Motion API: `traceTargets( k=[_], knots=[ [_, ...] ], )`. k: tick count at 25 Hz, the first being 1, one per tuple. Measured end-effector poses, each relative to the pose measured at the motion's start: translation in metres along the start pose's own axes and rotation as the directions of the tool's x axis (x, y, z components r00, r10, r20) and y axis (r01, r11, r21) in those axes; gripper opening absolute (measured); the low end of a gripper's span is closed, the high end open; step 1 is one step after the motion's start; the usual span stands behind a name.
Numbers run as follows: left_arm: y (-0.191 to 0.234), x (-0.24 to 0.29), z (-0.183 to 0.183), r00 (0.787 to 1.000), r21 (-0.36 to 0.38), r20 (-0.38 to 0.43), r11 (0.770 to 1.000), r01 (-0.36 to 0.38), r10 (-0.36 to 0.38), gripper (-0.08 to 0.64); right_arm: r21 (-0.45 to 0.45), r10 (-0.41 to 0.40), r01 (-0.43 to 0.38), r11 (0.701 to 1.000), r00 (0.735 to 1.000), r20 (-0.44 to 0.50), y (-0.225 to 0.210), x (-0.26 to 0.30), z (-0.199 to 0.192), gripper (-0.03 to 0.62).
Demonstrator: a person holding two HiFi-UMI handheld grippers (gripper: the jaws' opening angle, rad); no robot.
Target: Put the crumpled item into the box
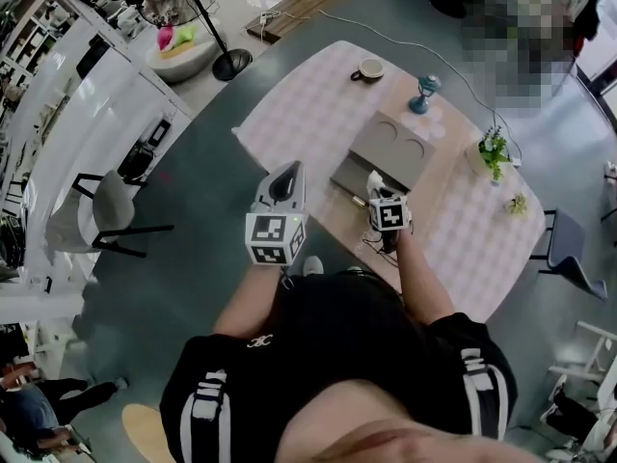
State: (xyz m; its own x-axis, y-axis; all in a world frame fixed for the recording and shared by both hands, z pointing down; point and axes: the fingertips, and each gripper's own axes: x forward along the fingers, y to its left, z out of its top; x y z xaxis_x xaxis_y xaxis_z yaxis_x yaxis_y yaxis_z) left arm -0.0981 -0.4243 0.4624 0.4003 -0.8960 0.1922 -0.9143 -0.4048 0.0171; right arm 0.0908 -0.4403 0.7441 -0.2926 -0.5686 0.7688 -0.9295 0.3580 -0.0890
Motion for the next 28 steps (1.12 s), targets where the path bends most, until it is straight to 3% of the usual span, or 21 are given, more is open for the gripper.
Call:
traceTargets(
  k=[11, 16, 21, 24, 28],
  knots=[
    [0.000, -0.005, -0.003, 1.000, 0.001, -0.001, 1.000, 0.000, 0.000, -0.009, 0.051, 0.000, 0.000, 0.999, 1.000, -0.005, -0.001, 0.008, -0.012, 0.074],
    [-0.003, -0.006, -0.003, 1.000, 0.002, 0.001, 1.000, 0.011, -0.011, -0.009, 0.017, -0.059, 0.058, 0.998, 0.996, 0.072, -0.012, -0.004, 0.006, 0.106],
    [-0.008, -0.004, -0.001, 1.000, 0.004, 0.008, 1.000, 0.029, -0.029, -0.009, 0.044, -0.057, 0.051, 0.998, 0.988, 0.141, -0.013, -0.020, 0.019, 0.110],
    [-0.013, -0.002, 0.001, 0.999, 0.005, 0.014, 0.999, 0.045, -0.045, -0.009, 0.052, -0.065, 0.055, 0.997, 0.973, 0.221, -0.015, -0.041, 0.042, 0.110],
    [-0.022, 0.004, 0.003, 0.997, 0.006, 0.019, 0.997, 0.074, -0.074, -0.009, 0.057, -0.090, 0.074, 0.996, 0.920, 0.381, -0.019, -0.083, 0.083, 0.110]
  ],
)
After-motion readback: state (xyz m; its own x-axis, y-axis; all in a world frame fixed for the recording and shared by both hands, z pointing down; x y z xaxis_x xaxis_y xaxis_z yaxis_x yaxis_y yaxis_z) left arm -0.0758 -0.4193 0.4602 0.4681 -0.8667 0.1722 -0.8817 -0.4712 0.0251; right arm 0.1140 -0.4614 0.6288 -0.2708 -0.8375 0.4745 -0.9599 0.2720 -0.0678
